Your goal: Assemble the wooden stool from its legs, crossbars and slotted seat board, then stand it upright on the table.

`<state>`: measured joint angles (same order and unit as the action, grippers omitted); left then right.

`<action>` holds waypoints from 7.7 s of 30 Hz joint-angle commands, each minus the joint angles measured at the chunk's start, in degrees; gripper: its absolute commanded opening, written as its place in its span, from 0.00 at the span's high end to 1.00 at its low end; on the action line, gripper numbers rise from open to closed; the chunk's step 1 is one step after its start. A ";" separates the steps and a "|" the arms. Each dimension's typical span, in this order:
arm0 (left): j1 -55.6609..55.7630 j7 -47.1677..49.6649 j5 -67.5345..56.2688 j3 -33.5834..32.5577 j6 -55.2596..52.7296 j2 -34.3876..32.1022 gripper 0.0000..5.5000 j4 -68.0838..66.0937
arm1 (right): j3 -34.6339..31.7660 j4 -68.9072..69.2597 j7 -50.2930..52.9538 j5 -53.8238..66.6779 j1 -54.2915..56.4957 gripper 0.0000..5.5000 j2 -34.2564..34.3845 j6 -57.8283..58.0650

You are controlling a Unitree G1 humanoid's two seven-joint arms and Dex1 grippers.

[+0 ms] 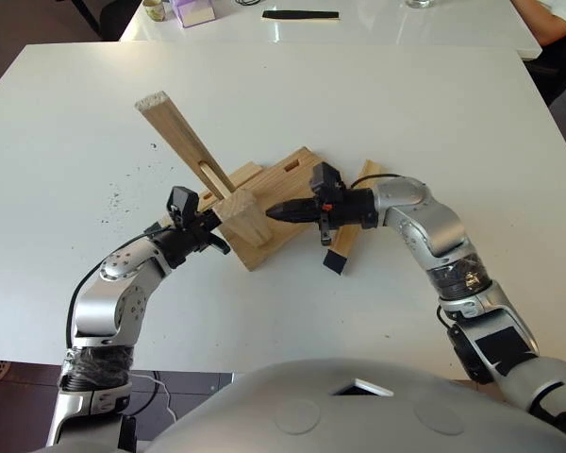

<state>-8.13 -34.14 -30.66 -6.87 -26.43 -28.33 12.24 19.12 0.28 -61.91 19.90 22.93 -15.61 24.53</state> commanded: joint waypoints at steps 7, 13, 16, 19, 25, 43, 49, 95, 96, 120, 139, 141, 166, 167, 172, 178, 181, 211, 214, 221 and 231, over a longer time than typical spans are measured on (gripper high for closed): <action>-12.51 -6.64 -8.63 -14.06 -6.02 -6.81 1.00 4.51 | -2.89 -39.63 15.17 -20.53 16.88 1.00 -5.29 -22.76; -21.96 -14.32 -7.89 -7.30 -8.51 -10.98 1.00 12.02 | -2.87 -54.19 15.67 -23.71 23.65 1.00 -0.32 -32.62; -22.97 -15.00 -6.97 -4.30 -8.76 -10.77 1.00 13.81 | -4.45 -59.64 14.02 -22.86 28.02 1.00 1.55 -34.45; -21.04 -15.09 -4.46 -0.52 -8.07 -10.60 1.00 12.59 | -6.18 -64.89 10.77 -21.75 31.44 1.00 3.71 -33.02; -13.47 -11.70 1.04 4.96 -6.90 -8.05 1.00 7.42 | -7.40 -70.68 2.16 -22.25 33.24 1.00 5.91 -29.53; -8.72 -4.18 0.12 1.95 -5.89 -1.73 1.00 4.66 | -0.26 -64.79 -15.49 -27.98 22.30 1.00 -0.61 -25.92; -3.44 -1.57 -0.01 1.34 -6.34 1.35 1.00 2.07 | 0.19 -53.61 -19.37 -25.21 15.98 1.00 -1.79 -21.45; 5.82 -6.57 9.11 9.58 -4.23 -1.28 1.00 -5.19 | 2.30 -28.17 -20.68 -19.89 9.50 1.00 -9.16 -13.41; 6.32 -6.68 9.31 9.72 -4.06 -1.12 1.00 -5.78 | 2.04 -26.96 -20.74 -19.22 8.48 1.00 -9.34 -12.07; 3.21 -3.59 8.02 4.01 -5.41 0.97 1.00 -2.27 | -7.99 -9.69 -11.38 -10.66 -0.72 1.00 -17.13 -2.13; 0.08 36.10 0.79 -17.70 -4.44 21.99 1.00 18.16 | -25.30 28.13 35.00 -11.86 -40.59 0.65 -3.83 8.01; 0.28 36.06 1.49 -17.42 -4.08 21.38 1.00 17.43 | -25.04 28.80 35.37 -10.64 -40.22 0.59 -3.24 10.01; 1.03 33.96 -3.04 -17.88 -6.18 18.15 1.00 18.51 | -22.00 27.98 39.27 -11.71 -47.16 0.65 -6.61 14.23; 1.70 34.26 -2.99 -17.65 -6.51 17.88 1.00 18.36 | -21.81 28.16 39.68 -11.62 -46.93 0.68 -6.23 14.27; 3.33 36.19 -0.07 -17.46 -6.18 17.24 1.00 17.43 | -23.57 28.67 41.19 -9.07 -45.79 0.76 -3.96 14.08; 7.58 33.40 -0.65 -16.48 -5.97 15.19 1.00 15.58 | -38.50 23.96 45.57 8.34 -28.76 0.76 3.99 19.03; 11.02 30.17 -7.50 -17.64 -7.45 15.43 0.94 15.52 | -48.78 13.85 49.97 20.87 -10.87 0.76 4.13 20.55; 38.12 12.61 -63.81 -7.36 -25.00 -4.37 0.52 9.70 | -23.57 3.53 -5.98 36.96 17.84 0.76 -18.74 28.78; 37.70 11.58 -62.75 -6.37 -24.65 -4.19 0.52 9.90 | -22.90 4.49 -5.67 37.70 17.50 0.76 -17.72 29.59; 35.69 9.78 -60.39 -4.45 -23.91 -3.44 0.52 11.54 | -22.15 4.97 -3.65 38.54 17.96 0.76 -14.77 31.08; 35.44 9.14 -58.22 -5.64 -22.90 -3.96 0.76 10.22 | -23.07 6.30 -2.38 39.64 16.44 0.76 -14.83 32.90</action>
<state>26.35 -24.75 -89.34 -11.49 -49.94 -31.31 23.59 -3.36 5.32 -64.32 58.70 39.56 -29.53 56.79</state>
